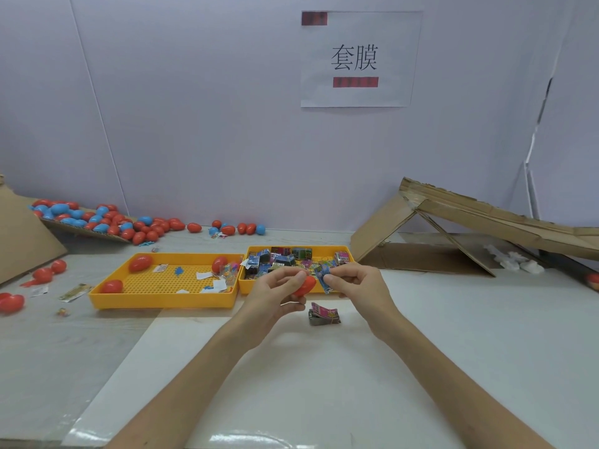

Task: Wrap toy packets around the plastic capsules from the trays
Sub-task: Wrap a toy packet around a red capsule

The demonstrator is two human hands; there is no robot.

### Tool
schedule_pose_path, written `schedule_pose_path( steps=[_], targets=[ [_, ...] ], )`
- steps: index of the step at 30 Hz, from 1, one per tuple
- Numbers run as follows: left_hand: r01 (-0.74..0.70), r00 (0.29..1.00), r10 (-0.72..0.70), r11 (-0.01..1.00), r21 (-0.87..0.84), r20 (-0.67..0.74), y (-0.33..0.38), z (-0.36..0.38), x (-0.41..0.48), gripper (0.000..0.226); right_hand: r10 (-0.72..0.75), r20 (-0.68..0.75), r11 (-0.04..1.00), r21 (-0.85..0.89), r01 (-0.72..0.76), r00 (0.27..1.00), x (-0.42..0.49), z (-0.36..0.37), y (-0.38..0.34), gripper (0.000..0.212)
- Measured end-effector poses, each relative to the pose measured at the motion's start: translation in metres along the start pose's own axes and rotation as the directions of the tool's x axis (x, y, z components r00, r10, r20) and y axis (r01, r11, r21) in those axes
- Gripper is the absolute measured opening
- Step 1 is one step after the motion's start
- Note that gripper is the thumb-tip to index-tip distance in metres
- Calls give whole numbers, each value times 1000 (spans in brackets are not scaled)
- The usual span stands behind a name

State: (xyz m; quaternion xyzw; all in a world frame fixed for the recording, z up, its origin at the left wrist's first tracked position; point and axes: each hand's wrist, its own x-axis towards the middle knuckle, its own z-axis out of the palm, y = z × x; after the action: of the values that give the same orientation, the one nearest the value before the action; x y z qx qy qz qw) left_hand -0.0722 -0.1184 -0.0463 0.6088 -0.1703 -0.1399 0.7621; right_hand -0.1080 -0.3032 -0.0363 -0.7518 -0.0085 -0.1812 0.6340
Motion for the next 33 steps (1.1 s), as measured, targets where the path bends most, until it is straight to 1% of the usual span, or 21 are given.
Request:
schedule_pose_path(
  steps=[3,8,13,21,29,33],
  targets=[
    [0,1000,0,1000,12,-4,0,0,0,40,7,38,1000,12,-7,999,-1,2,-1,12],
    [-1,1000,1,1000,5,-7,-1,0,0,41,57,91,996,64,-62,994,-1,1,-2,3],
    [10,1000,-10,1000,-6,13,0,1,-1,40,129,175,977,144,-155,976,-1,0,-1,11],
    [33,998,-31,999,-39,47,2,2,-3,26,167,215,957,199,-210,962,0,-1,-1,13],
    [36,997,-32,998,-56,69,4,3,-5,26,161,230,952,221,-212,960,-1,-1,-1,9],
    [33,998,-29,997,-64,52,3,4,-3,33,151,240,951,230,-207,959,-2,-1,-2,8]
  ],
)
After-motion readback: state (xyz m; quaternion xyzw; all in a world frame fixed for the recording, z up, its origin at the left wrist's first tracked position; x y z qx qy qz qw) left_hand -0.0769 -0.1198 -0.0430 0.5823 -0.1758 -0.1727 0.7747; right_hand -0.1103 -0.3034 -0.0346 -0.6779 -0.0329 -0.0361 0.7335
